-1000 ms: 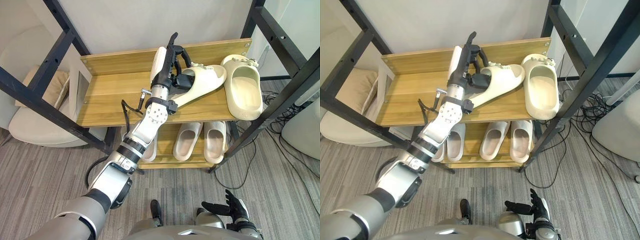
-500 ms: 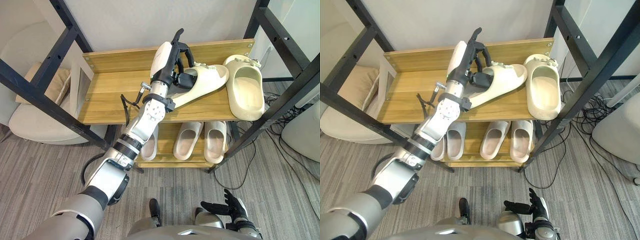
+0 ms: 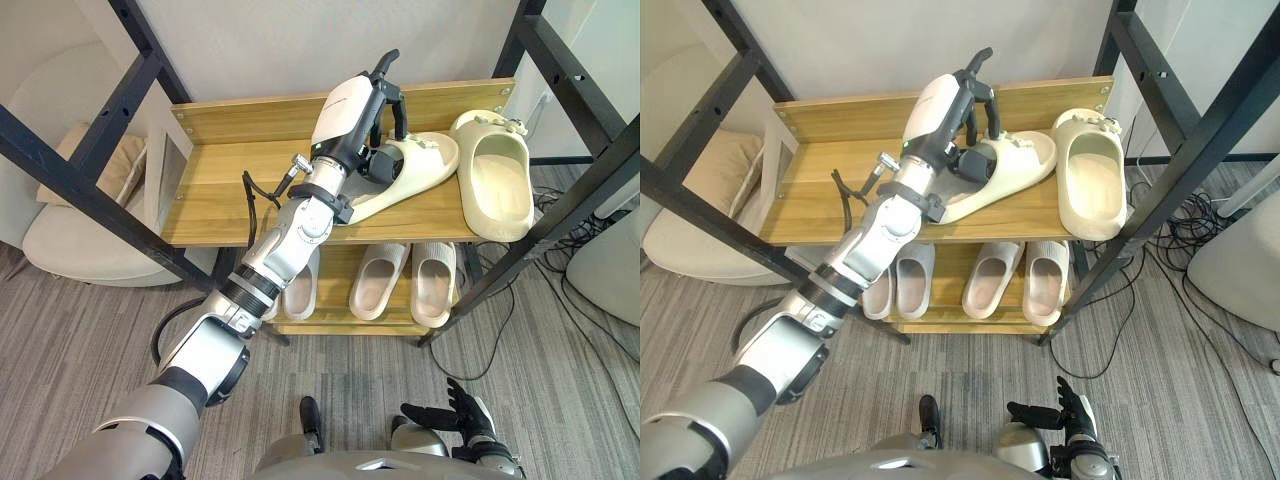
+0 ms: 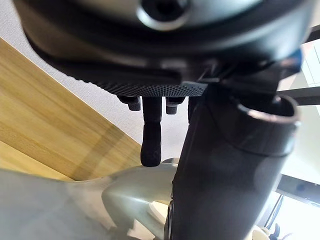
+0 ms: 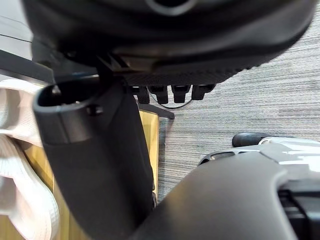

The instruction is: Organize the slippers on the shoe rack

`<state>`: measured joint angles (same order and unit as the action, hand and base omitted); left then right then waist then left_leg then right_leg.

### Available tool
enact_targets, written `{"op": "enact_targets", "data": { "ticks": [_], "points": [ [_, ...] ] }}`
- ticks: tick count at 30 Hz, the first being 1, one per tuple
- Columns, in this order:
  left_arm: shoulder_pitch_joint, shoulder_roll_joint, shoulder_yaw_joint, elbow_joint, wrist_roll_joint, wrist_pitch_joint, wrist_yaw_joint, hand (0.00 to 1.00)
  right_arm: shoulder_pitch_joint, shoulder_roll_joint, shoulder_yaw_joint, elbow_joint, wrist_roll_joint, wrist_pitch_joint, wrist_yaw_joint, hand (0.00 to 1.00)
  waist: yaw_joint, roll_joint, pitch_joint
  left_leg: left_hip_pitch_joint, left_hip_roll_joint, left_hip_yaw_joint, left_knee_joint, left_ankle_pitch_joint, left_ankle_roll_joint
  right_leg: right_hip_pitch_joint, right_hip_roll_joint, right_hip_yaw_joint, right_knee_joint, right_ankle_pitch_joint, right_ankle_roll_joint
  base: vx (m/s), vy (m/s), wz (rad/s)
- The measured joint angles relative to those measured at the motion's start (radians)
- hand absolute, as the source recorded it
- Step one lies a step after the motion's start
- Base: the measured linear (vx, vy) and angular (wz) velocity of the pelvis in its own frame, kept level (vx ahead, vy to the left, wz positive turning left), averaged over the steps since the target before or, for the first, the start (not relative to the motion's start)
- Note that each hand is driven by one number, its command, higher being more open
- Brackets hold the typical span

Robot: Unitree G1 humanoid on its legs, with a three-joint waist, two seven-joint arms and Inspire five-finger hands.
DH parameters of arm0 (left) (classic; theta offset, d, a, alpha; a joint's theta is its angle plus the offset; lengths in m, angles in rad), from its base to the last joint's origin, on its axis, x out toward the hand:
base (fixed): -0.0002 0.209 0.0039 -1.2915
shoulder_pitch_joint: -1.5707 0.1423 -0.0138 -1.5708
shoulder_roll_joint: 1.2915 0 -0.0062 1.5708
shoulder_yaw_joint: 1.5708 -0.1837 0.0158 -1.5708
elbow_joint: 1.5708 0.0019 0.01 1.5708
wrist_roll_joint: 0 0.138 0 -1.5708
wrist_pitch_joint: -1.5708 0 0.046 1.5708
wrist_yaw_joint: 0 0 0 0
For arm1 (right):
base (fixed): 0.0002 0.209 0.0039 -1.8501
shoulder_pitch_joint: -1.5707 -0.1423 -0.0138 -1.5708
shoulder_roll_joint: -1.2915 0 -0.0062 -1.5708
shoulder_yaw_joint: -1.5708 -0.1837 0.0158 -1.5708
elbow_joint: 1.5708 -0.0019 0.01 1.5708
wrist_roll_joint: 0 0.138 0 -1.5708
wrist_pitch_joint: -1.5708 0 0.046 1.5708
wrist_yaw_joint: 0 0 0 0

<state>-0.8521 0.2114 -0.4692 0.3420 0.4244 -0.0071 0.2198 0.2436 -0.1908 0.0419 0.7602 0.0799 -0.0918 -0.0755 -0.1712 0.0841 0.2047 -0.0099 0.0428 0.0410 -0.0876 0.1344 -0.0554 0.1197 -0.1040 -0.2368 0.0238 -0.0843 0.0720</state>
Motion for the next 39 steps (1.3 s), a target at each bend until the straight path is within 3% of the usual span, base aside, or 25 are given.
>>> {"op": "enact_targets", "data": {
  "ticks": [33,39],
  "points": [
    [0.003,0.075,-0.024,-0.046,0.06,-0.008,-0.03,1.0,0.008,-0.008,-0.001,0.016,-0.01,-0.001,0.011,1.0,0.009,0.014,-0.035,0.001,0.0,-0.008,0.0,0.005,0.003,-0.012,-0.001,-0.004,0.034,-0.017,-0.001,0.0,0.0,0.0],
    [0.03,0.084,0.018,-0.093,0.06,-0.008,-0.03,1.0,0.008,-0.008,-0.001,0.021,-0.01,-0.002,0.011,1.0,0.016,0.015,-0.035,0.001,0.0,-0.009,0.0,0.005,0.003,-0.012,-0.001,-0.004,0.034,-0.017,-0.001,0.0,0.0,0.0]
  ]
}}
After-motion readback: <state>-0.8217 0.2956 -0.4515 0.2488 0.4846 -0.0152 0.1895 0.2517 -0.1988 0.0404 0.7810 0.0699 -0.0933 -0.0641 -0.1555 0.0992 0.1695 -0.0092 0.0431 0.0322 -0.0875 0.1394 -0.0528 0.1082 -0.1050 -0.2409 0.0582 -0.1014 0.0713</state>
